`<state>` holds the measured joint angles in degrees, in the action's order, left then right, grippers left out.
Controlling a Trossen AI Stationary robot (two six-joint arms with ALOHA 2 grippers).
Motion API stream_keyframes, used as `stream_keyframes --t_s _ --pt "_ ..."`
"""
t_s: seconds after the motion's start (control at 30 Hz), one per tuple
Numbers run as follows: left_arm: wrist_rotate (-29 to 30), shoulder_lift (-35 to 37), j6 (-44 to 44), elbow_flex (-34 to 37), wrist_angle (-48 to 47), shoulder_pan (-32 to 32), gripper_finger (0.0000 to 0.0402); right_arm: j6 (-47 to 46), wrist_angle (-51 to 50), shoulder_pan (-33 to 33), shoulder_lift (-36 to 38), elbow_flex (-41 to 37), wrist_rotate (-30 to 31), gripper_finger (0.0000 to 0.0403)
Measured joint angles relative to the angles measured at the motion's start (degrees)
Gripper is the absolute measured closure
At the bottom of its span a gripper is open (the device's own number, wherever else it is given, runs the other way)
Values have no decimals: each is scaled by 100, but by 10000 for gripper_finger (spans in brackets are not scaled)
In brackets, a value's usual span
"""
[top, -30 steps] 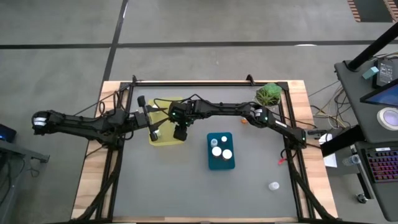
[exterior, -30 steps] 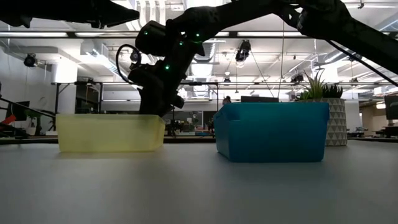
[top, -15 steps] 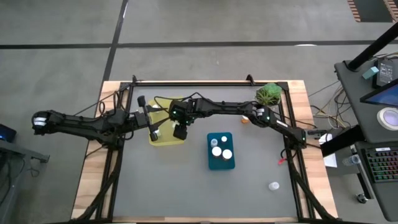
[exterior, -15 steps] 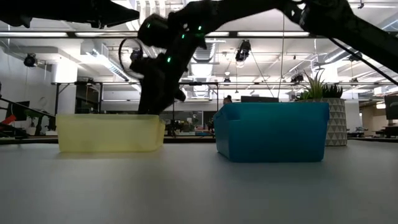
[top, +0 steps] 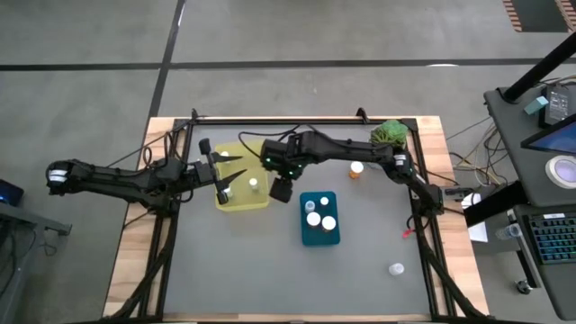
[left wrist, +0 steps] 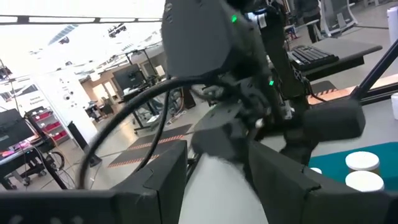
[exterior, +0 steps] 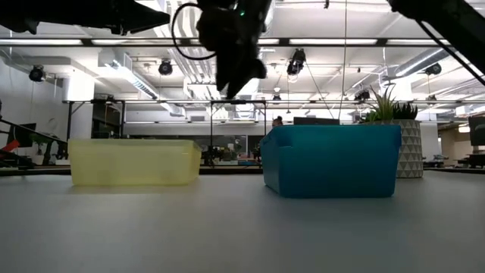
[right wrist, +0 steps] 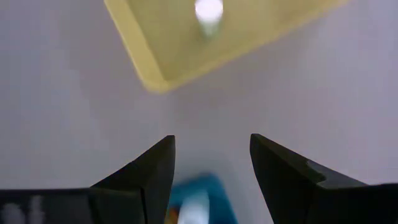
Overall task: Pick and place medicine bottles into bin by pill shape (circle, oval)
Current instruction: Put the orange tablet bottle into the blue bin
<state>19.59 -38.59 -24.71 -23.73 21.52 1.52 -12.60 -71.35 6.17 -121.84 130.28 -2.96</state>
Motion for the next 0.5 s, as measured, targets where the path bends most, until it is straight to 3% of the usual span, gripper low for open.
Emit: stream_keyframes --t_s 0.23,0.5 --pt "-2 0 31 27 -4 2 244 -517 -484 -283 515 -551 349 202" --pt "-2 0 35 28 1 2 244 -1338 -424 -412 1546 -2065 790 202"
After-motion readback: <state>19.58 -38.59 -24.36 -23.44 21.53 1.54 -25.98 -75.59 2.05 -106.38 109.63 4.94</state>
